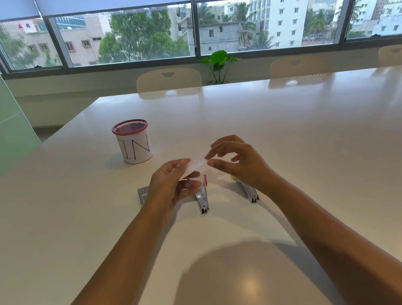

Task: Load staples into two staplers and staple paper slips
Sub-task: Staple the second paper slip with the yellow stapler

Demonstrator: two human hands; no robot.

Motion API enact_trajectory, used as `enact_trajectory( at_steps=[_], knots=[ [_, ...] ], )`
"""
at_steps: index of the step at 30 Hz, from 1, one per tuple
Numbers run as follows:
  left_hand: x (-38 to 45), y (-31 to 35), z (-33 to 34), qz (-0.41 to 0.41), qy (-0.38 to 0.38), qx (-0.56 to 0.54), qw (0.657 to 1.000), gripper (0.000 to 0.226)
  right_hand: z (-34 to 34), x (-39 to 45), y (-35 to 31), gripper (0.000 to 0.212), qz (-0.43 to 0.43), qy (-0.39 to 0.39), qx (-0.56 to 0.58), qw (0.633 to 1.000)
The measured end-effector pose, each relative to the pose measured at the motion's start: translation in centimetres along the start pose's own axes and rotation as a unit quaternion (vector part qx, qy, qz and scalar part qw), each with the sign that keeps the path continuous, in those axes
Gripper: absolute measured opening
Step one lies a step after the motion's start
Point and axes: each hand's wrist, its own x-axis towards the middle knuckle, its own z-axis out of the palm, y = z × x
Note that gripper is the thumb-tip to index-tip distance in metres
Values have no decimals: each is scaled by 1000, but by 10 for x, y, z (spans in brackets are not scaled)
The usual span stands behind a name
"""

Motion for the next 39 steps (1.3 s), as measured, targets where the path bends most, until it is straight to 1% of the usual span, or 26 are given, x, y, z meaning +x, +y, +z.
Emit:
enact_trajectory(
  at_steps=[3,4,7,10,12,15,20,22,24,27,30,33,35,36,37,39],
  knots=[
    [-1,4,0,-6,48,25,999,27,-1,1,-6,3,37,19,57,998],
    [-1,5,0,-8,53,30,998,31,0,1,-7,4,58,22,78,995],
    [-2,8,0,-8,27,61,998,35,1,-1,-10,11,124,30,122,984],
    [-1,5,1,0,13,99,995,23,2,-2,-11,19,165,12,126,978],
    [1,3,0,3,12,115,993,20,3,-2,-12,24,180,14,136,974],
    [2,2,1,-1,4,113,994,22,4,-1,-11,24,192,28,163,967],
    [1,-1,3,-19,-42,102,994,23,7,-2,-13,25,201,49,202,957],
    [2,-2,3,-12,-34,91,995,26,9,-3,-14,25,205,53,222,952],
    [2,-1,3,-4,-7,76,997,25,12,-4,-14,25,203,50,228,951],
    [2,1,6,27,51,96,994,20,17,-4,-15,25,210,33,218,953],
    [2,1,6,105,100,204,968,16,20,-5,-17,25,220,10,233,947],
    [2,0,4,164,109,273,942,20,19,-7,-18,24,240,-25,215,947],
    [1,0,3,177,99,280,938,24,20,-8,-18,30,254,-44,185,949],
    [1,0,3,169,85,273,943,24,20,-9,-18,30,256,-48,181,948],
    [1,1,3,145,64,246,956,25,20,-9,-18,28,256,-48,185,948],
    [-1,3,2,59,-6,142,988,22,20,-10,-18,19,250,-40,206,945]
  ],
)
